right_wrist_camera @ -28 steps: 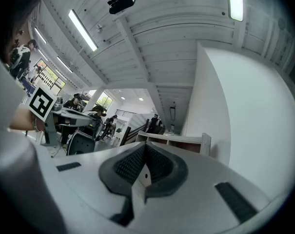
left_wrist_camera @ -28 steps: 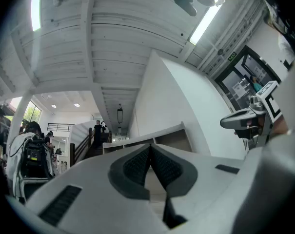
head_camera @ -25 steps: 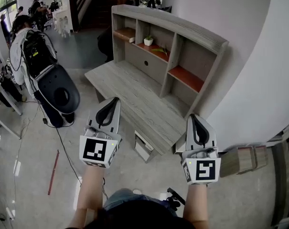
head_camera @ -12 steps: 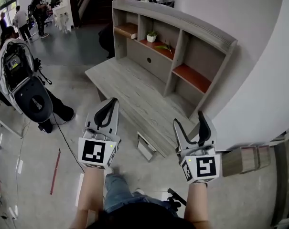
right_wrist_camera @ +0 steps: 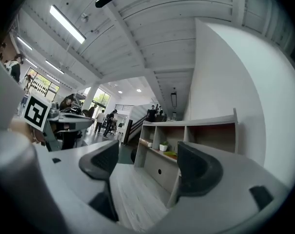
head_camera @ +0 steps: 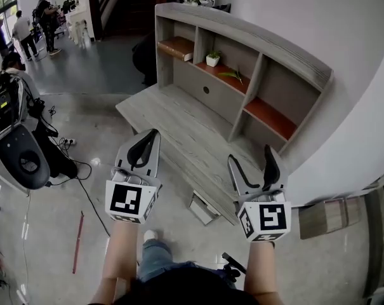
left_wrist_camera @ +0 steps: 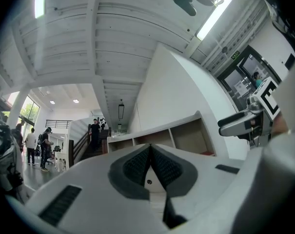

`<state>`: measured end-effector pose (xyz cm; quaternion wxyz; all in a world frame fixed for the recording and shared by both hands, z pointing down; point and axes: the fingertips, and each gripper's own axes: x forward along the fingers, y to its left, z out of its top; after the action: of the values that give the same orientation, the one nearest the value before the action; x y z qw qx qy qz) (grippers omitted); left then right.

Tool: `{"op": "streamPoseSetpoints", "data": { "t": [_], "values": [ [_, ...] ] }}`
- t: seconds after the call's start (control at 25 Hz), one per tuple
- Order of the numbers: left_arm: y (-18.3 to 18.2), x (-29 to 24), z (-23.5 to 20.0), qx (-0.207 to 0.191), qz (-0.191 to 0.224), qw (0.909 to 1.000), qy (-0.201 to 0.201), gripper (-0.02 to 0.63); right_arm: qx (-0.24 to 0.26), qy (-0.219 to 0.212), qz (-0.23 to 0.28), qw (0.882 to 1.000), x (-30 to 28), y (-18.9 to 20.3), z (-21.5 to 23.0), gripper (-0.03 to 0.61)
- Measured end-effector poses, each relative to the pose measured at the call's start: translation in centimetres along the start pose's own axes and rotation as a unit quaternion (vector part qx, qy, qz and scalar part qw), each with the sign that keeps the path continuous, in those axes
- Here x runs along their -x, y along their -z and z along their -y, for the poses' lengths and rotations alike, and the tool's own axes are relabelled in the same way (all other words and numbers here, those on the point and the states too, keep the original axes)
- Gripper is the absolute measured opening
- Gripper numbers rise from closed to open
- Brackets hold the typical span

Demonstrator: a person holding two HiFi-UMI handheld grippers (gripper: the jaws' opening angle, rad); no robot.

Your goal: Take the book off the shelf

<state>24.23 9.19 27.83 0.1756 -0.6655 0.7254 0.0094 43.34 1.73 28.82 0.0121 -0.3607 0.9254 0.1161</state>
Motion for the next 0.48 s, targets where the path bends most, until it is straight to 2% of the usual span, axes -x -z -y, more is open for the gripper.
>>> {"op": "streamPoseSetpoints", "data": {
  "t": [0.08, 0.24, 0.48],
  "values": [
    [0.2, -1.2, -2.4, -0.003, 0.004, 1.0, 0.004, 0.006, 0.0, 0.008, 0.008, 1.0, -2.4, -0.9, -0.8, 0.367],
    [1.2, -3.3, -7.5, 0.0, 0.009, 0.9999, 0.007, 0.006, 0.036, 0.032, 0.01, 0.999, -6.9, -2.0, -2.7, 0.367],
    [3.6, -6.4, -14.2, 0.004, 0.01, 0.9996, 0.027, 0.006, 0.041, 0.056, 0.005, 0.998, -13.2, -1.2, -5.8, 0.367]
  ]
}}
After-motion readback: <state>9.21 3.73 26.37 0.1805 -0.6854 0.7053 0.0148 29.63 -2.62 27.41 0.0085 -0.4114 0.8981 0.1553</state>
